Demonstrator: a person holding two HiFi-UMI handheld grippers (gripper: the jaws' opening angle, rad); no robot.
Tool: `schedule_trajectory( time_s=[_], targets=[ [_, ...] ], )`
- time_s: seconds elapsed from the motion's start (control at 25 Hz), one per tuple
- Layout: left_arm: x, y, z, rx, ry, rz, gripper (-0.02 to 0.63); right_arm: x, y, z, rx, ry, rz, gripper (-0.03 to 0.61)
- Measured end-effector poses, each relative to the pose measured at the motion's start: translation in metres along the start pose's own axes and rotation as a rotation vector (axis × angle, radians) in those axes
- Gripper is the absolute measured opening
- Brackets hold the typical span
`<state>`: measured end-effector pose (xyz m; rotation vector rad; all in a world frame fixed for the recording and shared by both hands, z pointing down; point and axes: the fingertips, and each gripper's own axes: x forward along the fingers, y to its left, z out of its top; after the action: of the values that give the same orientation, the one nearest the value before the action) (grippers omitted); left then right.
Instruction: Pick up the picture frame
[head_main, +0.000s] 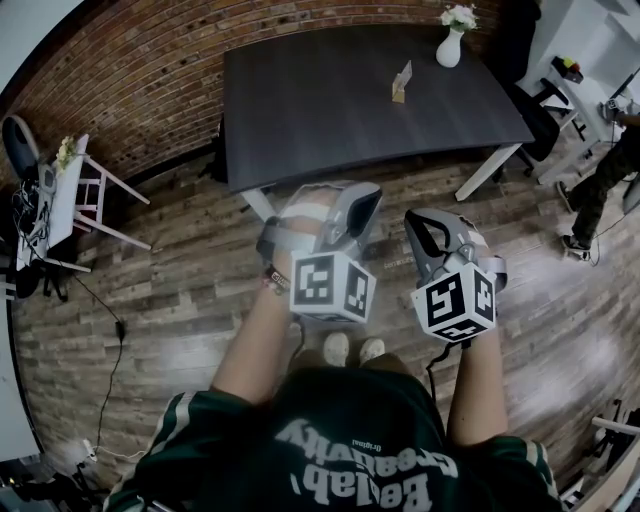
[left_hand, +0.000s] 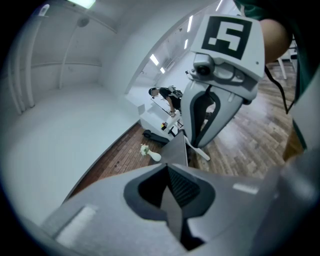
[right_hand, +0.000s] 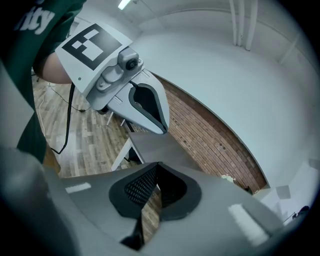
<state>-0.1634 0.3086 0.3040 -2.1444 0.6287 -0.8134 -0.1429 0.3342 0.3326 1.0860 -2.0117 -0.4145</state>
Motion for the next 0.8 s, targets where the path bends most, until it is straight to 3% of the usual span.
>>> schedule_trajectory(
  time_s=[0.44,0.8],
  targets=[
    [-0.002,0.005,-0.005,0.036,-0.03,-0.008,0.001,0.005,0.005,0.006,0.013,0.011,-0.026,0.005],
    [0.047,0.022,-0.007,0.051,-0.026,-0.007,0.001,0.031,-0.033,-0.017,0.02,-0.001,-0.047,0.005]
  ],
)
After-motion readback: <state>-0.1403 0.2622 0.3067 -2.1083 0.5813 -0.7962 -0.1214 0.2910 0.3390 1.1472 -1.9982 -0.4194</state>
